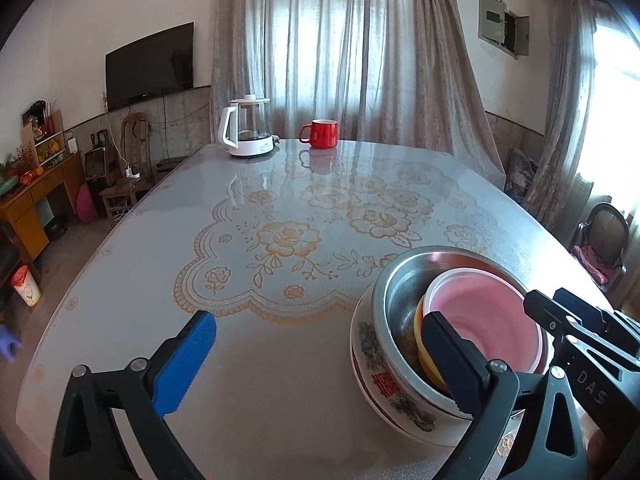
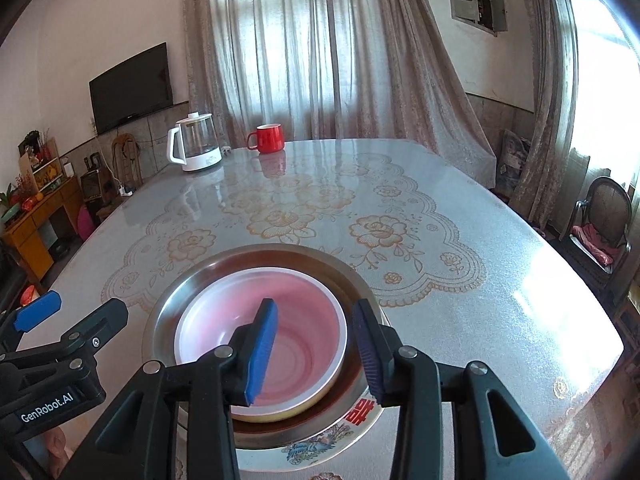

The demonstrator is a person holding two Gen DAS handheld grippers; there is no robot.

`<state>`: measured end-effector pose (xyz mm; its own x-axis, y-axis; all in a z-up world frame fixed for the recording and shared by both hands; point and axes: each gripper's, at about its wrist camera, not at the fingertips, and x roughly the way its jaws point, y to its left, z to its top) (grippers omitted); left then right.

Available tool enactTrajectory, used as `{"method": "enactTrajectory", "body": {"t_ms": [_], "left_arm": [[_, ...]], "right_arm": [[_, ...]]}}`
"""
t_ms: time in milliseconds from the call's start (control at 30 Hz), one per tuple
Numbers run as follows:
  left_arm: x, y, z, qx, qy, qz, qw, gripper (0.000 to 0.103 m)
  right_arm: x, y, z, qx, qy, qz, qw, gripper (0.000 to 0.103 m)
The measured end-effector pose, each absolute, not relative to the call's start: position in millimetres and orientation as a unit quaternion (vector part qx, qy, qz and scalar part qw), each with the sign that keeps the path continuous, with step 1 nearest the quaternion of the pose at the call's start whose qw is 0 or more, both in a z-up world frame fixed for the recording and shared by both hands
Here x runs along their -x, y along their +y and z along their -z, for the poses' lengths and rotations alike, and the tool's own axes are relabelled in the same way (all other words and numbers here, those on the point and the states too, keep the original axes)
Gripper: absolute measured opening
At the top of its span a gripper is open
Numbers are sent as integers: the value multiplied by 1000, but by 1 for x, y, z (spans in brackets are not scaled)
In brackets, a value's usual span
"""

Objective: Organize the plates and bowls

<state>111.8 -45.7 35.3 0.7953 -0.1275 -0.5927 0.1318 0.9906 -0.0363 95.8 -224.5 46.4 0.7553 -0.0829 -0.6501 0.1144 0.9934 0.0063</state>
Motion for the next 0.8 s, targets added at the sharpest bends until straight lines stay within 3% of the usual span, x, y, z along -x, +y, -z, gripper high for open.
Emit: {"method": "enactTrajectory", "body": {"t_ms": [800], "left_arm": [[-114, -46, -28, 13, 331, 64, 941, 103]], "right_arm": [[-95, -230, -42, -27, 346, 58, 936, 39]]}}
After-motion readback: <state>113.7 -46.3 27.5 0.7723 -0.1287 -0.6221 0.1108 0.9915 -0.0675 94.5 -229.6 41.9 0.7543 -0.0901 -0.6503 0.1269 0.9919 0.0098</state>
